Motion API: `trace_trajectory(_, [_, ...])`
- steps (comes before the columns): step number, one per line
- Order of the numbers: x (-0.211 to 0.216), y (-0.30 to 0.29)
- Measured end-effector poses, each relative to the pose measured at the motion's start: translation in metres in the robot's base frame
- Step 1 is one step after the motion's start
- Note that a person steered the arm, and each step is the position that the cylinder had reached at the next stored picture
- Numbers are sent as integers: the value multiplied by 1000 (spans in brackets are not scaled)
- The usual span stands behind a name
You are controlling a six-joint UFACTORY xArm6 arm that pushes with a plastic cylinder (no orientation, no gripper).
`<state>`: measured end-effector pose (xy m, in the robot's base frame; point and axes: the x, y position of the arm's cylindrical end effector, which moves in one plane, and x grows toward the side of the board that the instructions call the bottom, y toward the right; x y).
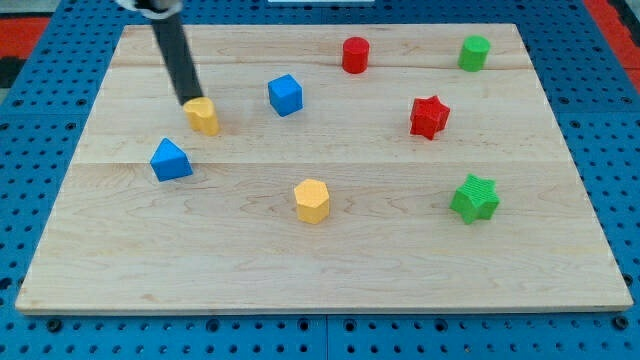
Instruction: Slide the blue cube towards the left center
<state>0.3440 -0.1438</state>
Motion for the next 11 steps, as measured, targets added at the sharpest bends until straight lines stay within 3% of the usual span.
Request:
trace_trajectory(1, [8, 26])
trace_trajectory(3, [-16, 28])
trace_trajectory(5, [-52, 117])
trace_trajectory(11, [5, 84])
